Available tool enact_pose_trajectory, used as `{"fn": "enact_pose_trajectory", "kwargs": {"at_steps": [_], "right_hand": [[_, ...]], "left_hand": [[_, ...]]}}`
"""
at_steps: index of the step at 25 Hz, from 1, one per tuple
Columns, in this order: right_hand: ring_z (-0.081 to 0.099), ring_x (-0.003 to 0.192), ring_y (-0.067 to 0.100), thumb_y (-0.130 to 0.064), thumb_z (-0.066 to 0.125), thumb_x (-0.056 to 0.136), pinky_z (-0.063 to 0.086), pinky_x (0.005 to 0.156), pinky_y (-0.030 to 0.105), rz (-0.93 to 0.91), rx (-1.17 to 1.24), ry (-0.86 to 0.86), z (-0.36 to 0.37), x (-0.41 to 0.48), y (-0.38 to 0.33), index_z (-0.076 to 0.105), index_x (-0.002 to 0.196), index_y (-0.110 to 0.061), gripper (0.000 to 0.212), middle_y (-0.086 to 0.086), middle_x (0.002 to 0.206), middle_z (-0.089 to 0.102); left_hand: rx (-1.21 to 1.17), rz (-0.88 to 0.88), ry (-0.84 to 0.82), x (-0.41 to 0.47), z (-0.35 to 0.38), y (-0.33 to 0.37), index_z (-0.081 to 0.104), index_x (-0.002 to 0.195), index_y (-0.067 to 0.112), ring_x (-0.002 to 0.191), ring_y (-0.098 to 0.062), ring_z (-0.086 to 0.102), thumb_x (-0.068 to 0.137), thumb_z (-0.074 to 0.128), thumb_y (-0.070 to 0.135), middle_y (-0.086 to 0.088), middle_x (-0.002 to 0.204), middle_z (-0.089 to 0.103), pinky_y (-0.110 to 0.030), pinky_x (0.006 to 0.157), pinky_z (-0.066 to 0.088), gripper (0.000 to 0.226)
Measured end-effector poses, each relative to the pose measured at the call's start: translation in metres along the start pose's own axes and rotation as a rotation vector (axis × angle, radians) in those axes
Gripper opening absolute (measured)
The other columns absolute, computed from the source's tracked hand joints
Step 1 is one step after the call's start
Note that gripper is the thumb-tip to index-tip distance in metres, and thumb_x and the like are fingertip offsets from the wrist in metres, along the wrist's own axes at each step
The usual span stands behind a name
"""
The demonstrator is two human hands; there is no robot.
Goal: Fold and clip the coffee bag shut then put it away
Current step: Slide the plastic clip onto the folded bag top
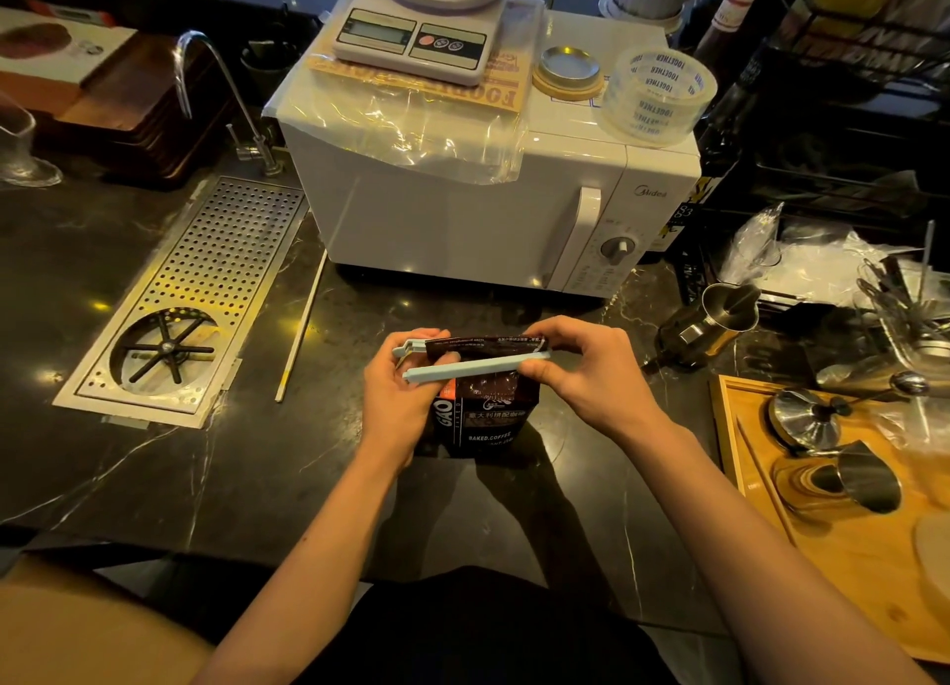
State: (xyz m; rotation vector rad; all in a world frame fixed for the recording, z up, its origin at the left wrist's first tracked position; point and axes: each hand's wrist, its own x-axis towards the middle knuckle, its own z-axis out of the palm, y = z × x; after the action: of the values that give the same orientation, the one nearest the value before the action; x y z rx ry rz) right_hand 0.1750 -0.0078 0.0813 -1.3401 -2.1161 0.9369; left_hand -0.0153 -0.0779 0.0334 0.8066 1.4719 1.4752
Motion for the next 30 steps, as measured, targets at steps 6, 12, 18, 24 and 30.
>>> {"fn": "enact_pose_trajectory", "kwargs": {"at_steps": [6,12,18,24,30], "right_hand": [[0.065,0.101,0.012,-0.012,0.073,0.082,0.055,0.089,0.029,0.034,0.128,0.020,0.005,-0.004,0.003,0.070,0.106,-0.018,0.025,-0.003,0.101,0.071],[0.065,0.098,0.014,-0.013,0.075,0.081,0.051,0.085,0.021,0.007,0.069,0.041,0.005,-0.004,0.004,0.071,0.105,-0.015,0.025,-0.001,0.100,0.072],[0.066,0.096,0.014,-0.013,0.075,0.081,0.054,0.086,0.026,0.002,0.070,0.057,0.007,-0.006,0.005,0.072,0.103,-0.017,0.023,-0.002,0.098,0.072],[0.065,0.097,0.014,-0.013,0.073,0.082,0.053,0.086,0.024,0.022,0.083,0.071,0.009,-0.005,0.006,0.071,0.104,-0.017,0.022,0.000,0.100,0.072],[0.065,0.099,0.012,-0.014,0.072,0.083,0.052,0.085,0.022,0.035,0.086,0.071,0.010,-0.005,0.006,0.070,0.105,-0.019,0.023,-0.002,0.101,0.071]], "left_hand": [[0.260,0.074,-0.094,0.003,-0.012,0.003,0.057,0.120,0.015,0.101,0.015,0.059,0.081,0.073,0.008,0.015,0.111,0.061,-0.011,0.081,0.053,0.043],[0.524,0.124,-0.251,0.012,-0.042,0.019,0.061,0.115,0.022,0.105,-0.001,0.059,0.073,0.081,0.022,0.016,0.110,0.061,-0.006,0.079,0.049,0.046],[0.379,0.087,-0.153,0.007,-0.040,0.021,0.067,0.105,0.024,0.096,0.009,0.065,0.079,0.076,0.016,0.015,0.102,0.068,-0.009,0.076,0.053,0.029],[0.392,0.109,-0.068,0.007,-0.034,0.018,0.069,0.092,0.025,0.088,0.005,0.067,0.077,0.077,0.016,0.014,0.091,0.069,-0.013,0.070,0.055,0.019],[0.377,0.090,-0.059,0.009,-0.035,0.017,0.069,0.088,0.026,0.088,-0.009,0.071,0.077,0.078,0.014,0.009,0.091,0.072,-0.021,0.071,0.059,0.018]]}}
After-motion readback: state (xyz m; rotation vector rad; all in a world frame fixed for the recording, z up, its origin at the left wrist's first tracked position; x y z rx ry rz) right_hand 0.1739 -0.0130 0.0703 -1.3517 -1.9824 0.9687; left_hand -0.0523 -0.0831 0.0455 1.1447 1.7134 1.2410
